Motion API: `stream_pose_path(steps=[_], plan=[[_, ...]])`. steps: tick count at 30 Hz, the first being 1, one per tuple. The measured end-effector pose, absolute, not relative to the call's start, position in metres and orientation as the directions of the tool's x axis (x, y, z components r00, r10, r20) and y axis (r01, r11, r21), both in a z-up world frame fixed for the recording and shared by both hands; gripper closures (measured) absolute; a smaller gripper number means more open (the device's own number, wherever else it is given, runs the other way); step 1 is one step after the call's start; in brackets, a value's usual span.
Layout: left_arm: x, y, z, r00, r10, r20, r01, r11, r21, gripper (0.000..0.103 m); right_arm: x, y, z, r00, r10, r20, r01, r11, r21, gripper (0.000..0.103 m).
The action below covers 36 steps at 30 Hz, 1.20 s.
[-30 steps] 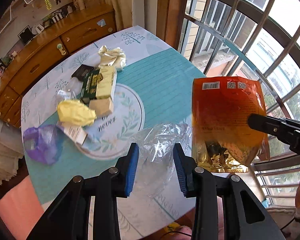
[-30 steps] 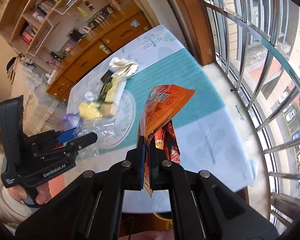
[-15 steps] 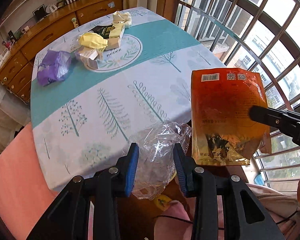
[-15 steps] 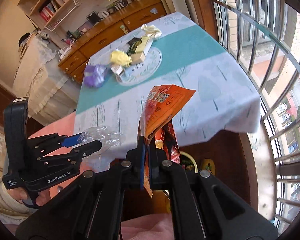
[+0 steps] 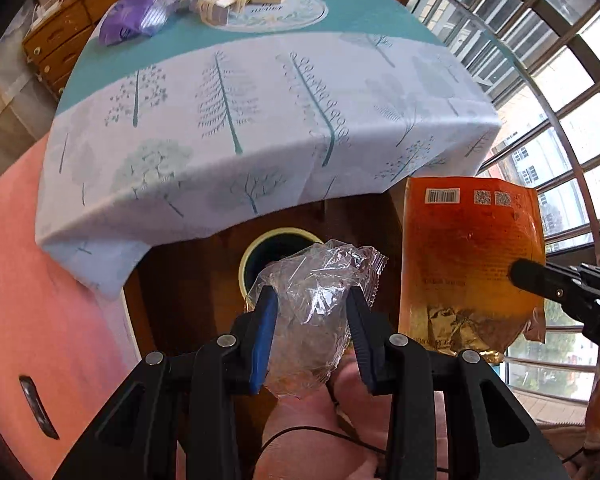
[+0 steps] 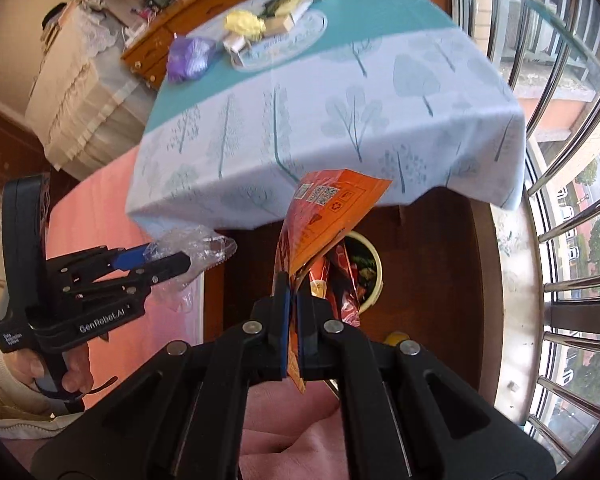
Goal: Collect trash
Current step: 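Lower both items over the bin and open both tools to drop them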
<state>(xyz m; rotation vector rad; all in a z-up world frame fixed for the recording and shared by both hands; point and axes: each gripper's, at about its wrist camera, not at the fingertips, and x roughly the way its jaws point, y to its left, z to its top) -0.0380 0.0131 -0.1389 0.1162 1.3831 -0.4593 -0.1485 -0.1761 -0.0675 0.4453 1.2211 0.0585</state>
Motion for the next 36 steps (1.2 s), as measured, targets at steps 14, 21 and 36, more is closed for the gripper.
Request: stream_pose_path(steps=[14,21,36], plan=[[-0.042,-0.007,-0.308,0.059,-0.180,-0.982,0.181,0.969,-0.166,0.066,-0.120,-0.182,-0.272,0.111,0.315,-0.943,0.233,0.914,0.332,0.102],[-0.020,-0.010,-0.407,0.063,-0.158,-0.985,0.139,0.979,-0.148,0.065,-0.073,-0.171,-0.379,0.081,0.282,-0.956,0.224,0.929,0.293,0.102],[0.011,0.015,-0.513,0.065,-0.114,-0.991,0.071,0.992,-0.109,0.016,-0.039,-0.155,-0.490,0.070,0.299,-0.952,0.238,0.922,0.307,0.062]])
